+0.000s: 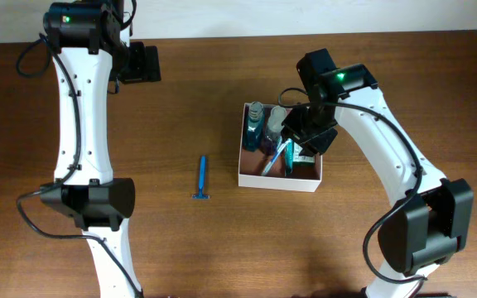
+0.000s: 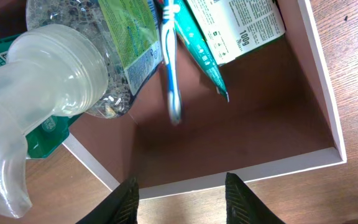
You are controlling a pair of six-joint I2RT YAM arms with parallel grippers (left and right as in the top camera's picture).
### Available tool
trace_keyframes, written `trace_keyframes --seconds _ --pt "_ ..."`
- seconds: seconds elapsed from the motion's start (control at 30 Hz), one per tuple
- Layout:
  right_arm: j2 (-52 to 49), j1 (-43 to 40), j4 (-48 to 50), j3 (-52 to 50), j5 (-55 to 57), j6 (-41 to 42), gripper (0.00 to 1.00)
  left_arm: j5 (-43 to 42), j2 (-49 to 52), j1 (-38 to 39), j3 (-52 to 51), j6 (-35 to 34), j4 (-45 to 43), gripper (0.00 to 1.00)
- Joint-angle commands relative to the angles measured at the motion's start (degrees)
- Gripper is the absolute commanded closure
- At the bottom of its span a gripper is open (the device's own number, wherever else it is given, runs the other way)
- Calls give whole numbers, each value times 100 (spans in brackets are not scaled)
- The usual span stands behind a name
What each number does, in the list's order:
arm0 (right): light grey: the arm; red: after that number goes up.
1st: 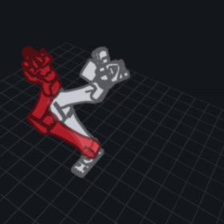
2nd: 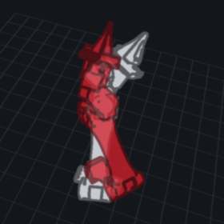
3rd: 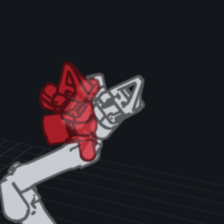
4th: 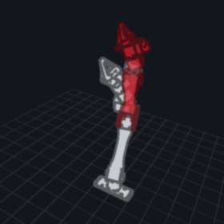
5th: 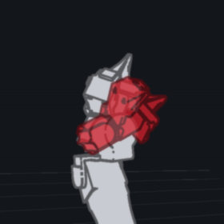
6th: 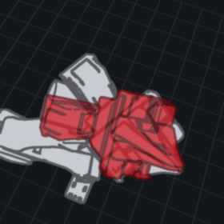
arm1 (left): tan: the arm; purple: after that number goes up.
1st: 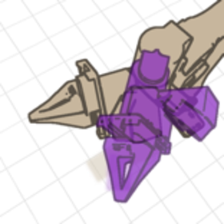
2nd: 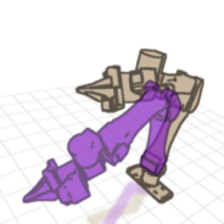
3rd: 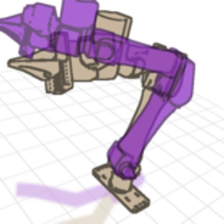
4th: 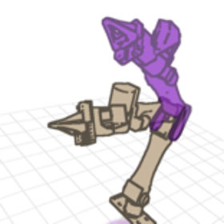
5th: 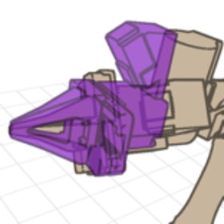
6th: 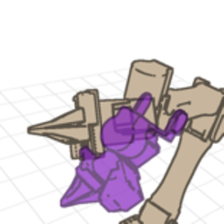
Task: Pack container
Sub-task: 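Carry the toothbrush over the pink box and lower it in, then open the right gripper and retract it to the right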
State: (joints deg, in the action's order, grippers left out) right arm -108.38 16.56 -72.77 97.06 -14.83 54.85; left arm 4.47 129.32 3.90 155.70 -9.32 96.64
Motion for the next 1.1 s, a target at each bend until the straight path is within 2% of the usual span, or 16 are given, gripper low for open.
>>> trace_keyframes --seconds 0.0,0.2,0.47,0.53,0.63,0.77,0.93,0.97,1.07 --pt "44 -122 -59 -35 9 -15 59 -22 -66 7 -9 -48 4 1" --pt "201 -839 -457 -24 13 -730 55 -20 -66 7 -9 -48 4 1" --pt "313 -2256 -1137 -24 459 -2186 48 -20 -66 7 -9 -48 4 1" --pt "313 -2544 -1198 -24 667 -2745 44 -22 -66 7 -9 -48 4 1" --pt "313 -2833 -1196 -26 940 -3755 30 -22 -66 7 -9 -48 4 1" --pt "310 -3053 -1180 -26 1530 -4579 11 -22 -66 7 -9 -48 4 1" --pt "302 -3045 -1126 -26 1650 -5689 7 -22 -66 7 -9 -48 4 1" --pt "302 -3045 -1123 -26 1716 -5827 1 -22 -66 7 -9 -48 4 1" --pt "302 -3047 -1123 -26 1873 -6196 1 -22 -66 7 -9 -48 4 1"
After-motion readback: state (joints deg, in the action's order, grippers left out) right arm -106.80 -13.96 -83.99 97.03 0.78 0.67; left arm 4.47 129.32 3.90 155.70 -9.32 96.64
